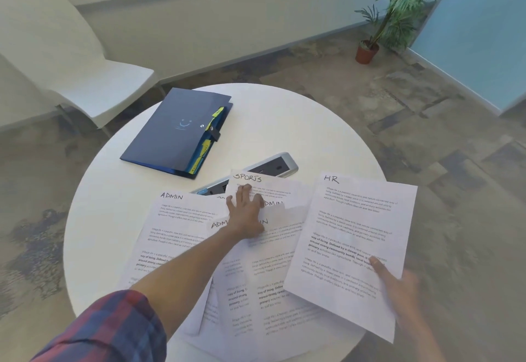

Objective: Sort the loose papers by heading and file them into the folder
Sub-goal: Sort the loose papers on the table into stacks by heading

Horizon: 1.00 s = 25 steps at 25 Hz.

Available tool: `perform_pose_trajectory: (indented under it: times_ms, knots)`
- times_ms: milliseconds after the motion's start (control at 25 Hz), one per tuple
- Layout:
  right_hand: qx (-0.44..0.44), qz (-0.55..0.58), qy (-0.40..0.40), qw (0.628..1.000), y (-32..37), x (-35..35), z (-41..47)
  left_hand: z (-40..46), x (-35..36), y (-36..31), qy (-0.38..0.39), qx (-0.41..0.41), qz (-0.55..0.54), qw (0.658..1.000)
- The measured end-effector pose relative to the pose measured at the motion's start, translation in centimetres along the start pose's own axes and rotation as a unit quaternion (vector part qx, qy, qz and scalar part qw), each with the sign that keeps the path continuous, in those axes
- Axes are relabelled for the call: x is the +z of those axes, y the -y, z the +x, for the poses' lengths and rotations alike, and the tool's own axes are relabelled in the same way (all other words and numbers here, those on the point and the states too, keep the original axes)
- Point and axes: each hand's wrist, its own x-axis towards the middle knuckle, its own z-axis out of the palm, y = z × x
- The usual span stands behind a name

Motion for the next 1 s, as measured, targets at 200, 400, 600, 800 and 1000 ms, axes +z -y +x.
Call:
perform_pose_trajectory:
  times_ms: [200, 400, 600, 800, 1000]
  knots:
    - [-0.020, -0.001, 0.005, 1.000, 0.8, 0.6, -0.2, -0.4, -0.7, 0.5, 0.005, 0.043, -0.031, 0.999]
    - [-0.022, -0.011, 0.013, 1.000, 1.0, 1.3, -0.1, -0.5, -0.9, 0.5, 0.039, -0.011, -0.190, 0.981]
    - [-0.024, -0.015, 0.022, 0.999, 0.6, 1.7, -0.1, 0.3, -2.4, 1.7, 0.059, -0.025, -0.293, 0.954]
    - [-0.028, -0.022, 0.016, 0.999, 1.6, 2.1, -0.6, 1.6, -4.2, 3.3, -0.067, -0.032, -0.195, 0.978]
    - [-0.032, -0.027, 0.024, 0.999, 1.4, 2.6, -0.5, 2.9, -5.8, 5.7, -0.101, -0.107, 0.007, 0.989]
